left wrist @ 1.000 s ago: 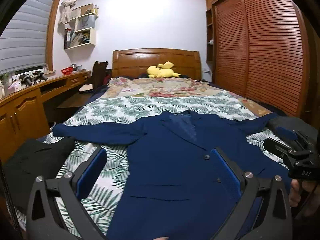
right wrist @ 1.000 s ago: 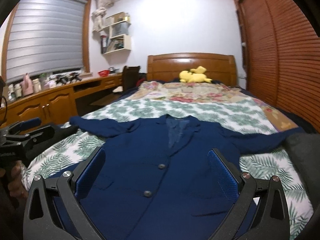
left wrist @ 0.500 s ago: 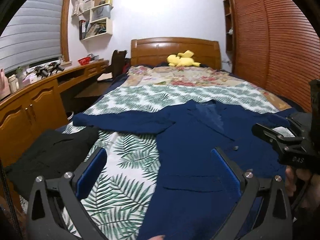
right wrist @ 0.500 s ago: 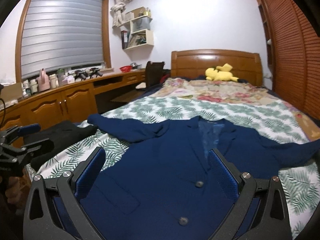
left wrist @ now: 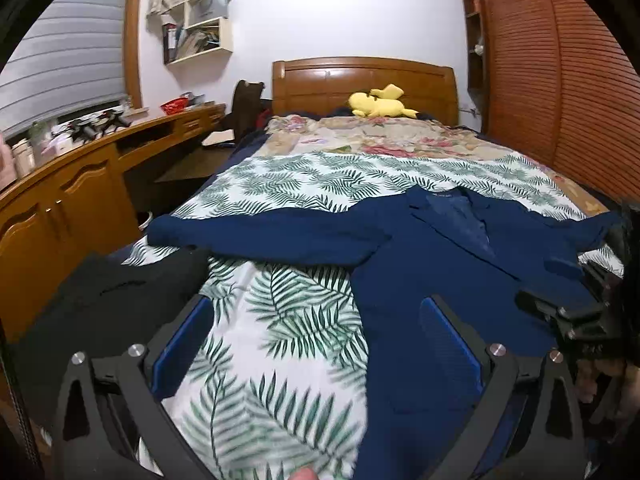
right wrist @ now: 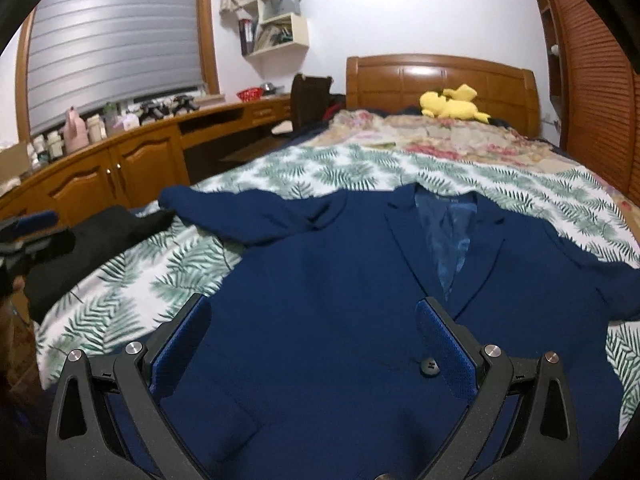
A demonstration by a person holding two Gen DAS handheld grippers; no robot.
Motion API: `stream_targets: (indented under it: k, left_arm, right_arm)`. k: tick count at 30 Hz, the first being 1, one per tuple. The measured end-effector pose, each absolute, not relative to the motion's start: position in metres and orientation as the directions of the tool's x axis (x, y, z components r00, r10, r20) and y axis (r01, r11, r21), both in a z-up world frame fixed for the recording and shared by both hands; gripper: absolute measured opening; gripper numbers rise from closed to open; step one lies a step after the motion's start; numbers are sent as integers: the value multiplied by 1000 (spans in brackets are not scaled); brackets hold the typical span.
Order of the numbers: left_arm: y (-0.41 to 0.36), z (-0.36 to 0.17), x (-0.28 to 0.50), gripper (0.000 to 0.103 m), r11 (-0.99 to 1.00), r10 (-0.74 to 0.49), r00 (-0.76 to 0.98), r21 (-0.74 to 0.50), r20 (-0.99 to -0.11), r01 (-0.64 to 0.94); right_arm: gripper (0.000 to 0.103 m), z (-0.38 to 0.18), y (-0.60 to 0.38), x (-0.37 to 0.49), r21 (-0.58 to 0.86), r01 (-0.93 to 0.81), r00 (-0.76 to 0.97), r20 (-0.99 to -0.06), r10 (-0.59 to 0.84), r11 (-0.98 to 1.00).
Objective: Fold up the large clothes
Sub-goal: 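Grasp the navy blazer sleeve cuff with the left tool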
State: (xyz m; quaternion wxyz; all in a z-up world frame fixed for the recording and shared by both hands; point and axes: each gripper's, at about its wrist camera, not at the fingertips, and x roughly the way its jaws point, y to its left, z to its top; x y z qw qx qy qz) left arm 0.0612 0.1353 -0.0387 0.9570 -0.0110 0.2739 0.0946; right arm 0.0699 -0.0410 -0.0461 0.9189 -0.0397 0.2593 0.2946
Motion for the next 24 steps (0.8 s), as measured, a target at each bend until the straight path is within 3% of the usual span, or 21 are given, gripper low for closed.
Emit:
stream_targets:
  k: [12, 19, 24]
  left_arm:
    - [201, -70, 174, 103, 983, 160, 762, 33, -627, -180]
    - [235, -91, 215, 103, 975, 114, 727, -62, -677, -211]
    - [261, -103, 234, 92, 951, 51, 716, -185, -696, -248]
  right_arm:
    - [103, -70, -40, 81, 100, -558, 667, -537, 517, 824]
    - [103, -71, -40, 79, 96, -566, 667, -530, 524, 819]
    - [103, -71, -42, 82, 114, -565, 661, -530, 531, 817]
